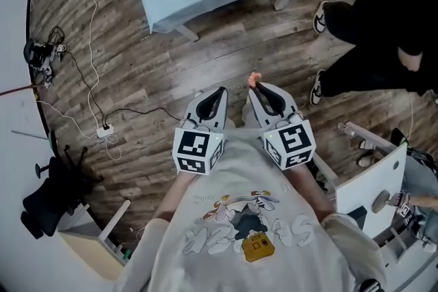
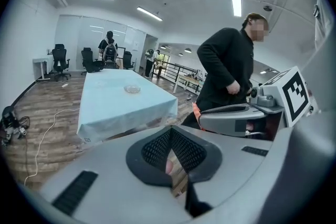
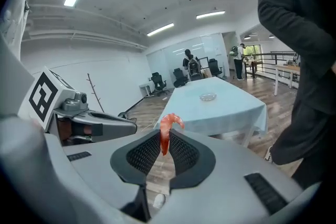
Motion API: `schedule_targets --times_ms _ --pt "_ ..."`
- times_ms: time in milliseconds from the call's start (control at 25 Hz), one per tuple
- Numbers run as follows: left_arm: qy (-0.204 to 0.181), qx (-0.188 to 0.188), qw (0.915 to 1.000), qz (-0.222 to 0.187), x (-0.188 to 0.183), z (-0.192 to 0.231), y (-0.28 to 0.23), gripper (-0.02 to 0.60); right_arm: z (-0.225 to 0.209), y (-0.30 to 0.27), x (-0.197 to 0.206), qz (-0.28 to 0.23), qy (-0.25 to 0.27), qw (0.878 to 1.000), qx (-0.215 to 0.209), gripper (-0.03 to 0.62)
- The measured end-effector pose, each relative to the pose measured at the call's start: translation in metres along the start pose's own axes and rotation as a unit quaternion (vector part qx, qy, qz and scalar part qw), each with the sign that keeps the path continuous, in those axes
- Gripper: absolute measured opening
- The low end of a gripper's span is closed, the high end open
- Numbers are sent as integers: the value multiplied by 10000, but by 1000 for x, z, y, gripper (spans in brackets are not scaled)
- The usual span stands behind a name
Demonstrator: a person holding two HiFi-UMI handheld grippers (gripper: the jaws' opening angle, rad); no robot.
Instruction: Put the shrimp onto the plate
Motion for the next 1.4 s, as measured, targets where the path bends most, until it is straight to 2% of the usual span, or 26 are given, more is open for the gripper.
schedule_targets --times_ms 360,560,760,880,1080,1400 --pt "17 63 9996 -283 2 89 81 8 90 -50 -15 122 -283 9988 381 71" --pt "116 59 9993 -355 3 144 114 8 122 -89 -34 80 -399 9971 639 71" --pt "232 189 9992 -251 12 184 128 8 139 -116 -45 63 -520 9942 938 71" --pt "304 348 9988 -166 10 193 124 8 136 -118 -49 84 -616 9916 1135 71" --pt "166 570 9982 -55 -13 192 93 8 104 -119 -55 137 -819 9868 1391 71" --pt "133 599 9980 138 -47 170 3 8 8 -126 -62 178 -949 9852 1418 71"
Point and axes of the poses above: the fingertips, and each gripper's own axes: y backward along the fingers, z to its left, x out of its underside, the point moved 8 cm from there along y, backward along the fingers, and after that the axes turned 14 degrees about x, right-handed, at the moved point
